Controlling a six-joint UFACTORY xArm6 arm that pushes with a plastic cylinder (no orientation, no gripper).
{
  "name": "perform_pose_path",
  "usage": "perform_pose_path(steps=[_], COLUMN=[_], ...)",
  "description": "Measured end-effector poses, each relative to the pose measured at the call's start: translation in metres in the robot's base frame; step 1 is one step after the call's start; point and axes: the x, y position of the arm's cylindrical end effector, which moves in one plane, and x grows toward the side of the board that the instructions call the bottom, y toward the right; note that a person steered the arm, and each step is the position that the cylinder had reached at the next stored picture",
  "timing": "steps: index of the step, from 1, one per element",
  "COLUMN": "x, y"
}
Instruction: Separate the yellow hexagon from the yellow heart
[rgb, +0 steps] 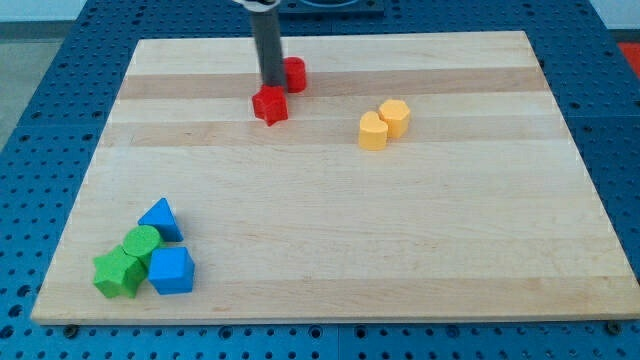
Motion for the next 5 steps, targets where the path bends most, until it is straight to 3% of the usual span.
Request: perform_pose_path(steps=[2, 5], x=[0.02, 0.064], y=[0.09, 0.166])
